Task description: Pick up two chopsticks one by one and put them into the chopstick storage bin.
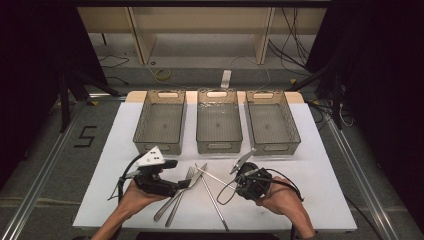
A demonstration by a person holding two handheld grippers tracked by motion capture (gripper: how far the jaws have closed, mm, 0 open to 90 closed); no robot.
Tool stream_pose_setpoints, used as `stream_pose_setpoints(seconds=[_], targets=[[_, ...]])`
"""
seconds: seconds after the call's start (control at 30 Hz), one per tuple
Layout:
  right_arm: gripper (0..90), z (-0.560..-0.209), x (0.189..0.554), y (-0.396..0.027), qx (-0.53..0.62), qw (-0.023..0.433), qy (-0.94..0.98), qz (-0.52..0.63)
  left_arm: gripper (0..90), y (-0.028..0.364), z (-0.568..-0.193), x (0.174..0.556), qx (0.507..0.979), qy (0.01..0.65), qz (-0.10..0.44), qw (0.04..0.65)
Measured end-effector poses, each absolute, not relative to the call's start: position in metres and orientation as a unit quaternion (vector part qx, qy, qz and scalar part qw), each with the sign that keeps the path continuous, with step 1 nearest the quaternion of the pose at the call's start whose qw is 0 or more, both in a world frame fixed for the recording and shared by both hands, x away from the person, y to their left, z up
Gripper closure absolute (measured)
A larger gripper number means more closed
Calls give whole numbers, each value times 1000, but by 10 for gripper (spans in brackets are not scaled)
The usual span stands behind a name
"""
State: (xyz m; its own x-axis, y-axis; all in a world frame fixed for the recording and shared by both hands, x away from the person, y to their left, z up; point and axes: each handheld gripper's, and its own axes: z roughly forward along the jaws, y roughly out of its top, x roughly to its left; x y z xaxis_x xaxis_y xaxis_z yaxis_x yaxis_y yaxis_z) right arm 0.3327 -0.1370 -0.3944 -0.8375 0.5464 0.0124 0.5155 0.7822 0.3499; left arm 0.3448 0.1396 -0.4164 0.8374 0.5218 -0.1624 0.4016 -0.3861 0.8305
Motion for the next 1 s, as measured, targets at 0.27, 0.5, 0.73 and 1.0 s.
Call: stream_pose_setpoints(seconds=[0.27, 0.5, 0.73, 1.0], targets=[[860, -390, 324, -123, 244, 41, 952, 178, 176, 107, -428, 349, 889, 196, 37, 412], [860, -388, 319, -113, 221, 40, 958, 179, 251, 92, -434, 346, 919, 148, 36, 364], [859, -390, 316, -106, 200, 37, 963, 178, 403, 88, -438, 343, 926, 135, 37, 351], [859, -391, 314, -103, 190, 32, 965, 177, 555, 85, -441, 338, 934, 109, 38, 338]])
